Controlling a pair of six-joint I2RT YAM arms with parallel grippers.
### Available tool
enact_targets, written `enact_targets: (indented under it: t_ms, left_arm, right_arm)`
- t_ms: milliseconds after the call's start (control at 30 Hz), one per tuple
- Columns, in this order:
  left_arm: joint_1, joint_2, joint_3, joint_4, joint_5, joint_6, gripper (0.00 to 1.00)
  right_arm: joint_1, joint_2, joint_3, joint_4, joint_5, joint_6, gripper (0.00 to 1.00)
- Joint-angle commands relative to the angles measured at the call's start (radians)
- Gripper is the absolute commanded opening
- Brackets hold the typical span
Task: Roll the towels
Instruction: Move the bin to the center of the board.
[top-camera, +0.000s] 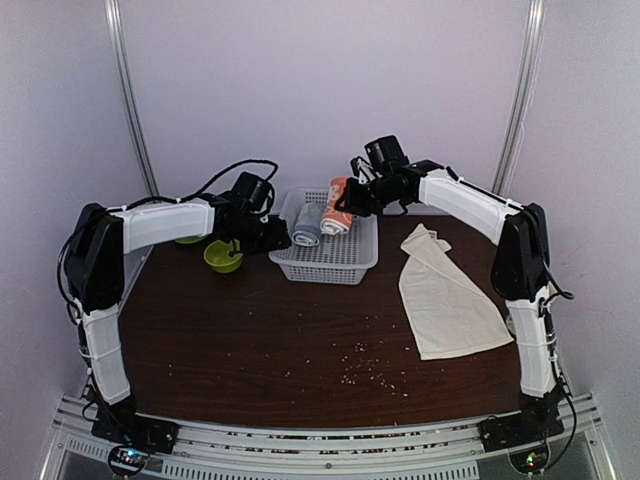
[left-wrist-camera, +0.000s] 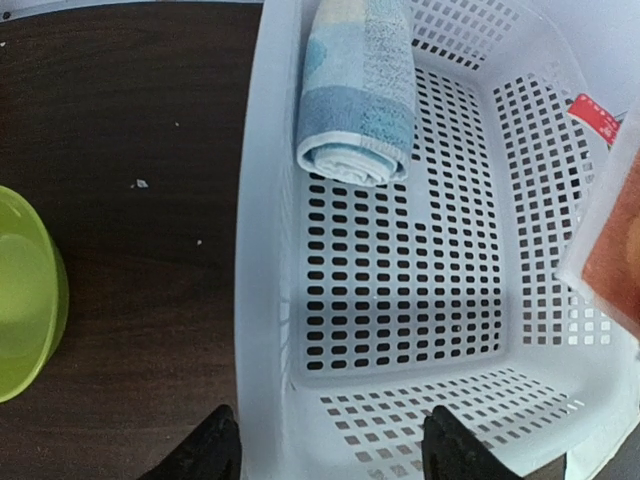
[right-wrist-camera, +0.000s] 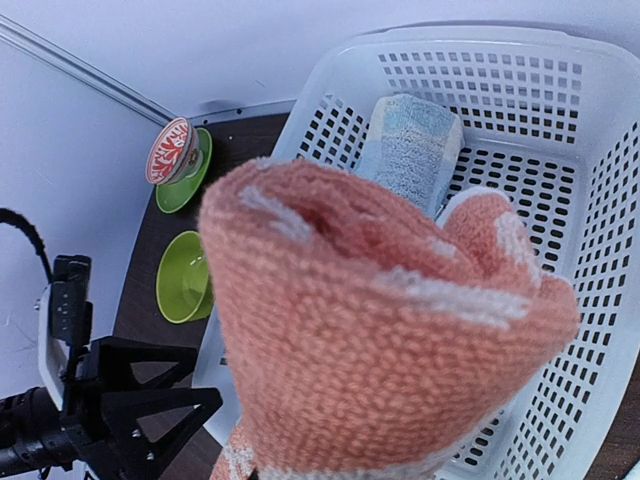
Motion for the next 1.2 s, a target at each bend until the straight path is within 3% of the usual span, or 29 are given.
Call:
enact_targets:
  t_ms: [0, 300, 667, 900, 1167]
  left_arm:
    - [0.012, 0.053, 0.082, -0.062, -0.016, 0.016, 0.62]
    - [0.017, 0.116, 0.143, -0.11, -0.019, 0.016, 0.41]
    - [0.01, 0.085, 0.108, -0.129, 0.032, 0.044, 0.0]
    - [-0.025, 0.018, 0.033, -0.154, 0.029, 0.071, 0.0]
    - [-0.102, -0.092, -0.129, -0.14, 0.012, 0.027, 0.0]
  right_arm:
    - [0.0, -0.033, 0.016, 0.04, -0.041, 0.017, 0.0]
    - [-0.001, -0.071, -0.02, 0.054, -0.066, 0.029, 0.0]
    - [0.0, -0.139, -0.122, 0.098, -0.07, 0.034, 0.0]
    - [0.0, -0.189, -0.221, 0.102, -0.052, 0.046, 0.0]
    - [0.0, -0.206, -0.259, -0.018, 0.006, 0.053, 0.0]
